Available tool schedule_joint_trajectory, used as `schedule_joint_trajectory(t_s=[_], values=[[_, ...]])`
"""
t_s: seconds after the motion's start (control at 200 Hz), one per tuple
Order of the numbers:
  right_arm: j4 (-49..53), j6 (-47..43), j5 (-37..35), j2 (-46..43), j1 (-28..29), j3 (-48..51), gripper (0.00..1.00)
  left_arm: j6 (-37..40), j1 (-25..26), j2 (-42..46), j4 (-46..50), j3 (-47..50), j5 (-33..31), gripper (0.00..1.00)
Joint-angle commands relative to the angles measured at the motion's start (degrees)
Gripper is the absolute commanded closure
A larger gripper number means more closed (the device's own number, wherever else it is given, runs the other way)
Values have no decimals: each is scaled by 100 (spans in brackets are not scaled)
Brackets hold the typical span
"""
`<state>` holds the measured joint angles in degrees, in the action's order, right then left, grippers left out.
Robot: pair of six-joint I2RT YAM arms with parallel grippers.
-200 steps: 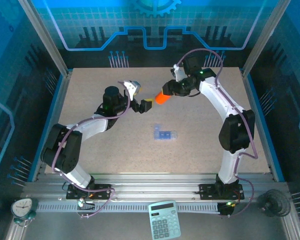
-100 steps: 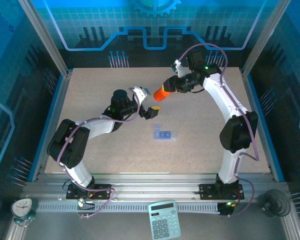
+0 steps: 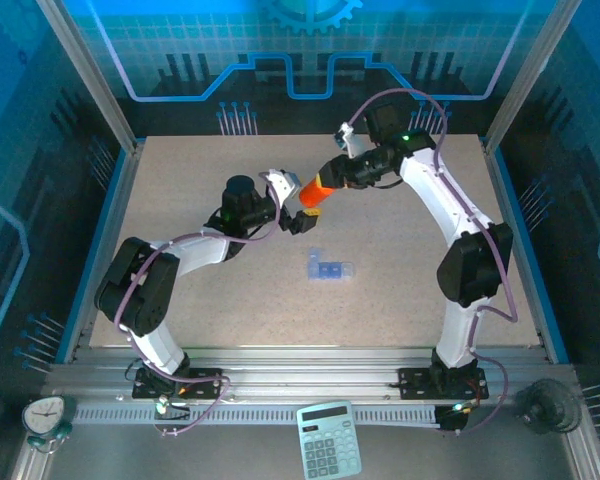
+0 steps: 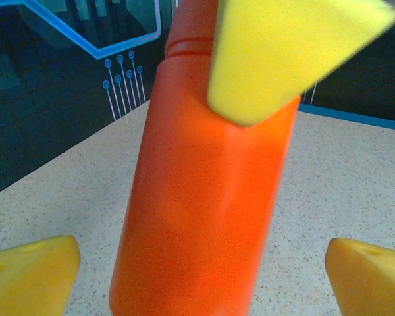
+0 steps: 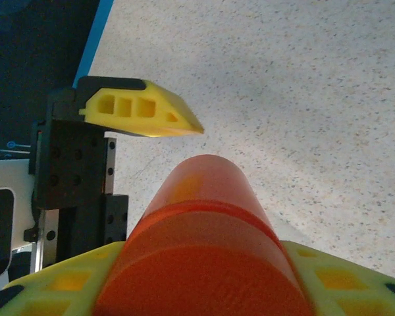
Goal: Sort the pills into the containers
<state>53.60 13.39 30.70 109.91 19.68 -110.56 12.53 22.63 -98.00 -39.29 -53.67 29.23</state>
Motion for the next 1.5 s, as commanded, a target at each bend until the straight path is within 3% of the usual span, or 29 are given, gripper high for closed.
schedule_joint_trajectory(t_s=[0.0,0.49,1.001,1.496], values=[[98,-47,283,-186,123,35,57,54,18,-114,-25,-201,70,6],[71,-12,338,-217,247,107,57,-42,14,-132,88,-246,175,22],[-8,44,453,-250,273,158,57,-102,25,-190,224,-311,240,27],[-43,51,424,-233,291,219,56,-220,45,-185,384,-464,311,47]])
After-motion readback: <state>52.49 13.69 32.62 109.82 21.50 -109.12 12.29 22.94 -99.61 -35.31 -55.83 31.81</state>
